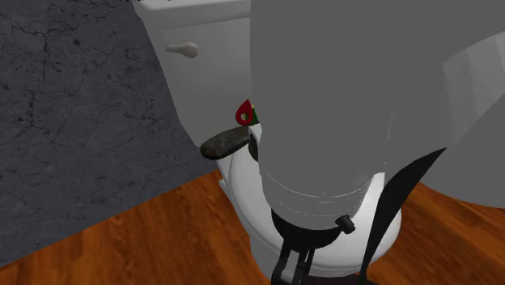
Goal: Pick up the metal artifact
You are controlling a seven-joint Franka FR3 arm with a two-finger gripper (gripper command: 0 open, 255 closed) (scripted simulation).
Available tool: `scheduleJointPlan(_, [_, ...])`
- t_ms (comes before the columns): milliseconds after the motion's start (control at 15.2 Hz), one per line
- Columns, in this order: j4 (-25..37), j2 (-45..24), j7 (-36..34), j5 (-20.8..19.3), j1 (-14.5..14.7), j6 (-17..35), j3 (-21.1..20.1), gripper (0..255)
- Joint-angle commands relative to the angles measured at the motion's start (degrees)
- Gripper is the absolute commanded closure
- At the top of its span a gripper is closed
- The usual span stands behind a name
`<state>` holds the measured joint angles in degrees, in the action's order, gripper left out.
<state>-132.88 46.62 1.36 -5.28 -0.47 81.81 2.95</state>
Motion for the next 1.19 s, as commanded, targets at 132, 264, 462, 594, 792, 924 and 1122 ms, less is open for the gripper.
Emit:
scheduleJointPlan(132, [-0.2, -1.1, 2.8, -1.8, -0.6, 2.0, 2.7, 0])
scheduleJointPlan(264, [-0.2, -2.5, 5.6, -3.4, -1.2, 4.1, 5.4, 0])
scheduleJointPlan(462, [0.5, -5.1, 9.7, -5.5, -1.9, 7.3, 9.5, 0])
scheduleJointPlan(594, [1.3, -7.2, 12.4, -6.6, -2.2, 9.5, 12.2, 0])
scheduleJointPlan(792, [3.0, -11.0, 16.6, -7.7, -2.5, 12.7, 16.3, 0])
scheduleJointPlan(924, [4.6, -13.8, 19.5, -8.0, -2.5, 14.8, 19.0, 0])
scheduleJointPlan(1122, [7.4, -18.5, 23.9, -7.7, -2.3, 17.8, 23.2, 0])
